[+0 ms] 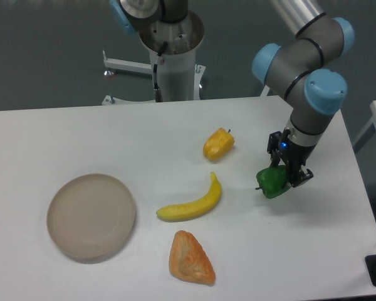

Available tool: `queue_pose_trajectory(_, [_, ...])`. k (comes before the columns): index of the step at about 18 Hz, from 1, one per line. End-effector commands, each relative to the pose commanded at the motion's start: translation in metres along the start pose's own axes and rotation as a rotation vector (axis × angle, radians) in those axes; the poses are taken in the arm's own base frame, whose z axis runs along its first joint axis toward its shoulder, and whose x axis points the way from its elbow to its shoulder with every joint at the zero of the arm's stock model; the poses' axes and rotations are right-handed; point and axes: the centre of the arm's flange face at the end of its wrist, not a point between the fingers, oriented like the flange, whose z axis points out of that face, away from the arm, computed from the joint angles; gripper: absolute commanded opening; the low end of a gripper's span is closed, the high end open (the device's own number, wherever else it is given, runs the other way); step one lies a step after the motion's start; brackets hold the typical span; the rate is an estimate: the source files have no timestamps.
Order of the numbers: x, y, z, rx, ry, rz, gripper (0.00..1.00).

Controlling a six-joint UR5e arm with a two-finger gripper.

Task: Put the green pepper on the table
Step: 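Lower the green pepper onto the table beside the yellow pepper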

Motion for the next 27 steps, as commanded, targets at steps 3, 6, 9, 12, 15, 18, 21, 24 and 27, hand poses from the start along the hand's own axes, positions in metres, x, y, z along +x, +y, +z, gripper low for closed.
queue_pose_trajectory(3, [-0.001, 0.003, 0.001, 0.005, 0.001, -0.013, 0.48])
queue_pose_trajectory(6, [0.000, 0.004, 0.004, 0.007, 0.006, -0.020, 0.48])
queue_pose_trajectory(9, [0.000, 0.007, 0.004, 0.009, 0.007, -0.023, 0.48])
queue_pose_trajectory(12, [-0.001, 0.008, 0.008, 0.024, 0.009, -0.034, 0.48])
queue_pose_trajectory(15, [0.005, 0.008, 0.018, 0.039, 0.030, -0.040, 0.48])
queue_pose_trajectory(18, [0.007, 0.010, 0.021, 0.043, 0.035, -0.045, 0.48])
queue_pose_trajectory(21, [0.009, 0.010, 0.029, 0.048, 0.049, -0.049, 0.48])
queue_pose_trajectory(24, [0.011, 0.010, 0.035, 0.057, 0.059, -0.052, 0.48])
queue_pose_trajectory(27, [0.010, 0.009, 0.038, 0.065, 0.061, -0.057, 0.48])
